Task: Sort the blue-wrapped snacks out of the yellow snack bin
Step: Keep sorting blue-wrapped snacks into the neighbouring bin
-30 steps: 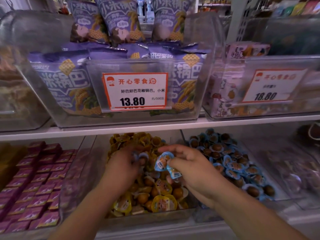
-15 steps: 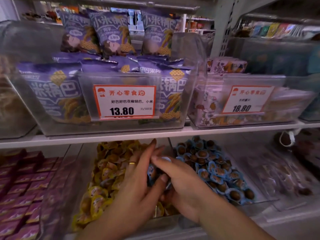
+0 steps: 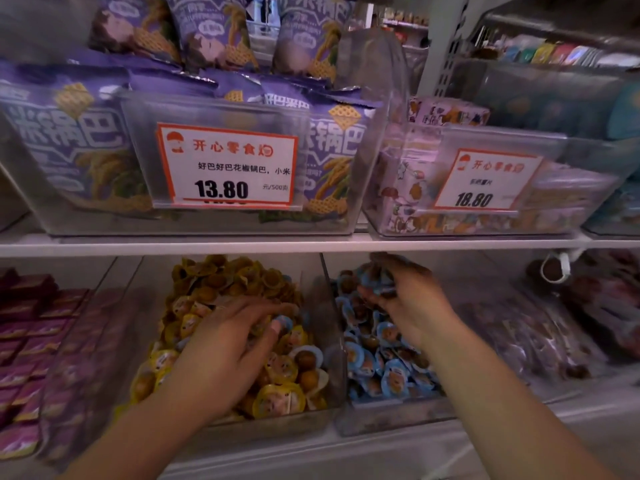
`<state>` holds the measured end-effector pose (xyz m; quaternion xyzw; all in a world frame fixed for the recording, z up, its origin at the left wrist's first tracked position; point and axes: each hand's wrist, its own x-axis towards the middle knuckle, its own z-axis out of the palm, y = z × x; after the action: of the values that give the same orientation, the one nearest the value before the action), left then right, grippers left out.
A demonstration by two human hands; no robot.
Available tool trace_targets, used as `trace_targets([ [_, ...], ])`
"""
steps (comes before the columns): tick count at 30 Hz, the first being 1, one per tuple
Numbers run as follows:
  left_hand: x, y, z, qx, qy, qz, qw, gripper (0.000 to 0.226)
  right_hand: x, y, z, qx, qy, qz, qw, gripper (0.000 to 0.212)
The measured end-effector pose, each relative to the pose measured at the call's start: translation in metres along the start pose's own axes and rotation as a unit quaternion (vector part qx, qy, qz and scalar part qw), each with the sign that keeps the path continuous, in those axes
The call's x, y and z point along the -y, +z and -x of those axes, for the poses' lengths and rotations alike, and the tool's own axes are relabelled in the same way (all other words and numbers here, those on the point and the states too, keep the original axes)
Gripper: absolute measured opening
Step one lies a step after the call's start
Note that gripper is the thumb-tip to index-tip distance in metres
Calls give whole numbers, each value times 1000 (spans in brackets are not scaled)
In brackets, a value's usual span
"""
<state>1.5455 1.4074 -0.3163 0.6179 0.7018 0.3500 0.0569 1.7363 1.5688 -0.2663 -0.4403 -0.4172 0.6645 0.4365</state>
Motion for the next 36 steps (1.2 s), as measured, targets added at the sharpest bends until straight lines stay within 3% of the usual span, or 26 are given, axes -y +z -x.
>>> trace_targets([
  [4, 28, 8, 1, 73, -19, -86, 993, 46, -10, 7, -20, 7, 19, 150, 988, 54],
  [6, 33, 8, 0, 92, -6, -102, 991, 55, -12, 8, -21, -14, -27, 228, 973, 40],
  [9, 33, 10, -6, 92, 7, -109, 990, 48, -16, 5, -15, 2, -74, 216, 974, 13],
  [11, 31, 12, -11, 89, 9, -104, 991, 44, -18, 9, -4, 17, -125, 233, 964, 16],
  [13, 30, 16, -19, 95, 4, -118, 988, 46, -26, 14, 10, 59, -188, 302, 933, 22],
  [16, 28, 21, -30, 129, 11, -174, 976, 51, -48, 19, 29, 127, -274, 442, 845, 29],
  [18, 26, 21, -36, 168, 19, -189, 967, 56, -55, 20, 34, 131, -306, 468, 819, 31],
  [22, 22, 20, -39, 237, 23, -237, 942, 58, -52, 20, 34, 134, -297, 465, 823, 30],
  [27, 19, 20, -36, 209, 12, -281, 937, 44, -52, 20, 33, 133, -299, 476, 816, 31],
  [30, 25, 12, -38, 206, 6, -248, 946, 30, -51, 19, 33, 136, -297, 475, 817, 30],
  [33, 33, 5, -38, 259, 1, -186, 948, 23, -51, 18, 35, 140, -293, 476, 818, 30],
  [36, 36, 4, -37, 304, -18, -153, 940, 36, -52, 18, 36, 138, -296, 471, 819, 30],
])
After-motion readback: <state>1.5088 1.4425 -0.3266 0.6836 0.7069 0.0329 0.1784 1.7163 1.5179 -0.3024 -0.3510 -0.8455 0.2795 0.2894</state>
